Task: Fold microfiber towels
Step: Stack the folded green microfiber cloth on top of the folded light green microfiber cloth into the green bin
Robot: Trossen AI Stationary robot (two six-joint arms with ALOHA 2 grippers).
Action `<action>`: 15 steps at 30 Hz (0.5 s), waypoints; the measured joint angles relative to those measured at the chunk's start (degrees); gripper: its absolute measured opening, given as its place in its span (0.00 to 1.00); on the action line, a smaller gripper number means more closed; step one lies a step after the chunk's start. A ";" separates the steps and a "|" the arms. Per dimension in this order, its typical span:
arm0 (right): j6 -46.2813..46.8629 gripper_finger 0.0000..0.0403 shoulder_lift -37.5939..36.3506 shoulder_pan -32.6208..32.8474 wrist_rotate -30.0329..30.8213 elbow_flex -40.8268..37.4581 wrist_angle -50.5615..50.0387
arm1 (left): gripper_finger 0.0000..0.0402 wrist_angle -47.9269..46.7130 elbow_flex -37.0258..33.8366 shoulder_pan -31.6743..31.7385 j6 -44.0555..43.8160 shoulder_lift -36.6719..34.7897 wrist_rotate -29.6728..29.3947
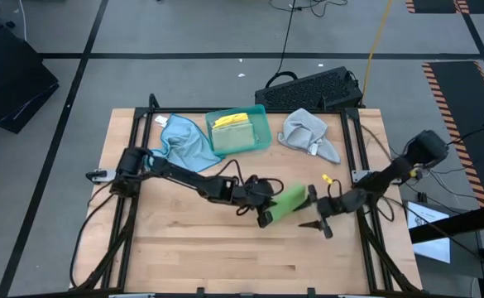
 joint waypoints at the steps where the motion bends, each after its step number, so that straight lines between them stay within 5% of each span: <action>1: -0.86 0.63 -2.29 -0.72 -0.01 0.00 -0.79 | 0.02 -1.46 -0.01 0.38 0.90 -0.65 -0.09; 15: -4.52 0.70 -26.63 -6.54 5.67 0.00 -18.10 | 0.02 -9.93 0.04 7.38 11.67 -12.46 -4.44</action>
